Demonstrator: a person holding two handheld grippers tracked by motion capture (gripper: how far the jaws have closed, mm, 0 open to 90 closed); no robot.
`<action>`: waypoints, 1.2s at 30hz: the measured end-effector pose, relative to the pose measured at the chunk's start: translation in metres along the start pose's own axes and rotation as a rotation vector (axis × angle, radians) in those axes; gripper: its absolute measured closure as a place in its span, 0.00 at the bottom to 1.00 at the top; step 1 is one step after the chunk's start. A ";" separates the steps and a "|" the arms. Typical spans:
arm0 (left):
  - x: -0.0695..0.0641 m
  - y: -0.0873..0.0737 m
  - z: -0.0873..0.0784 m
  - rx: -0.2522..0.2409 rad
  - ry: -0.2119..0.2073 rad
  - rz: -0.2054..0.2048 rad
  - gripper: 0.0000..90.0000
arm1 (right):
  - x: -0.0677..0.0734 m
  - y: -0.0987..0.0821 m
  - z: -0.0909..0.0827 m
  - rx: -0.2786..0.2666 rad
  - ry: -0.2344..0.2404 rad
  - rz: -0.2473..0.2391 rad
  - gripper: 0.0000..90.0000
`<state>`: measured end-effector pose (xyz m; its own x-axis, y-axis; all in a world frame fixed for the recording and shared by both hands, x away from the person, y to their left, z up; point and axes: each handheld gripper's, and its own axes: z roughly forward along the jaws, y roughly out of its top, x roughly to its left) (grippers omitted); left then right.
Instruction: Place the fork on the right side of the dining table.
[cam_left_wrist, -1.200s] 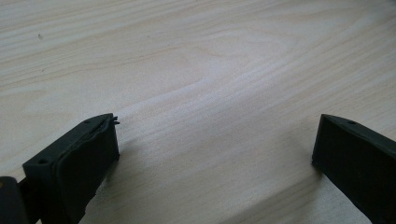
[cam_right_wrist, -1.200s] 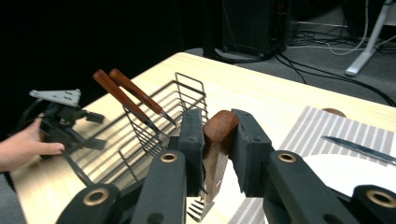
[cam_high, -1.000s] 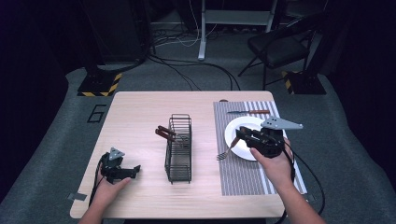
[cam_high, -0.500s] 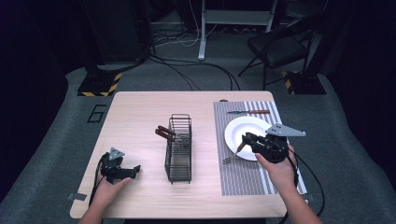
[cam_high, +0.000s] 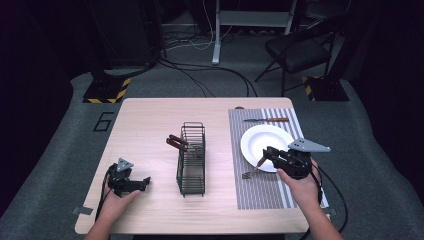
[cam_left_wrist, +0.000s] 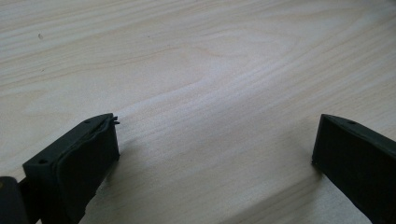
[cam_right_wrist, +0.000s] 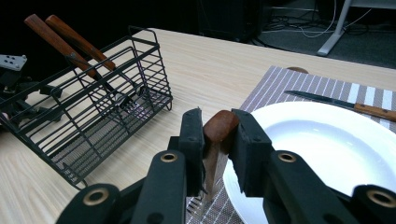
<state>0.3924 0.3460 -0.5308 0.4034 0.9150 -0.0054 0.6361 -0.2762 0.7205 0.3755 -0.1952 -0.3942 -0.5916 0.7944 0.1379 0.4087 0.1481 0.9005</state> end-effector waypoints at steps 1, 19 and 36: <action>0.000 0.000 0.000 0.000 0.000 0.000 0.00 | 0.000 0.000 0.000 0.000 0.000 0.000 0.83; 0.000 0.000 0.000 0.001 0.000 0.000 0.00 | -0.022 -0.016 -0.011 -0.019 0.014 0.117 0.83; 0.000 0.000 0.000 0.001 0.001 -0.002 0.00 | -0.048 -0.039 -0.019 0.005 -0.080 0.316 0.82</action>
<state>0.3923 0.3456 -0.5308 0.4017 0.9158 -0.0065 0.6379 -0.2747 0.7195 0.3745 -0.2501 -0.4276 -0.3782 0.8453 0.3775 0.5669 -0.1109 0.8163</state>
